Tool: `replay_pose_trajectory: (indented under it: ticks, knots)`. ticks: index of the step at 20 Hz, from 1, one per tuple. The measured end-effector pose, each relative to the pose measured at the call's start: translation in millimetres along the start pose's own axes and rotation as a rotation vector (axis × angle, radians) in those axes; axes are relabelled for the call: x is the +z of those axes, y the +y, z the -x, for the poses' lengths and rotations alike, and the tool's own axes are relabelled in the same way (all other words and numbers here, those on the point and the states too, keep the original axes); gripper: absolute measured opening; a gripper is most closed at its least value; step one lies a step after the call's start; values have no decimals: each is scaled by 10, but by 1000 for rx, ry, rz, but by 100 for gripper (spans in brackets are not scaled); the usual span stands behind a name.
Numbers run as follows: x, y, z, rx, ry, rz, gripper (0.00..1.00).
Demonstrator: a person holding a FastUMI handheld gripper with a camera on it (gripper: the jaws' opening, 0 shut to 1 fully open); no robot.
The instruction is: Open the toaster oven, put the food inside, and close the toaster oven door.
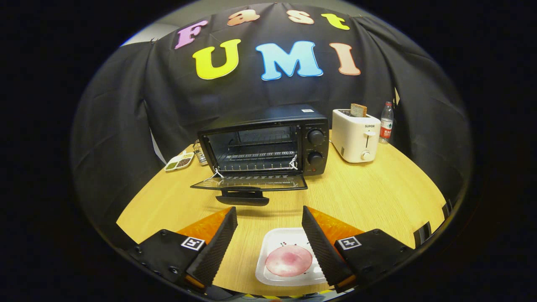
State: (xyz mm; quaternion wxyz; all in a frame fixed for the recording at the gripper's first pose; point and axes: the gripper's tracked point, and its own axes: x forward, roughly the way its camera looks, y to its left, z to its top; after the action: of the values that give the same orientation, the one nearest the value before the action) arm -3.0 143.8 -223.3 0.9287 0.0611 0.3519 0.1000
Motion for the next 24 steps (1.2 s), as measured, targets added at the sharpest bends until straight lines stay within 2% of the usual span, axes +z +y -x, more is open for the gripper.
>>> replay_pose_trajectory:
  ticks: [6, 11, 17, 18, 21, 24]
  knots:
    - [-169, -436, 100, 116, 219, -63, 98]
    - [-453, -845, 77, 138, 410, -98, 98]
    - [-833, -993, -17, 170, 599, -88, 98]
    - [-863, -996, 2, 175, 628, -91, 95]
    - [-981, -1012, -23, 181, 700, -86, 95]
    - [-1132, -1012, 4, 189, 786, -77, 87]
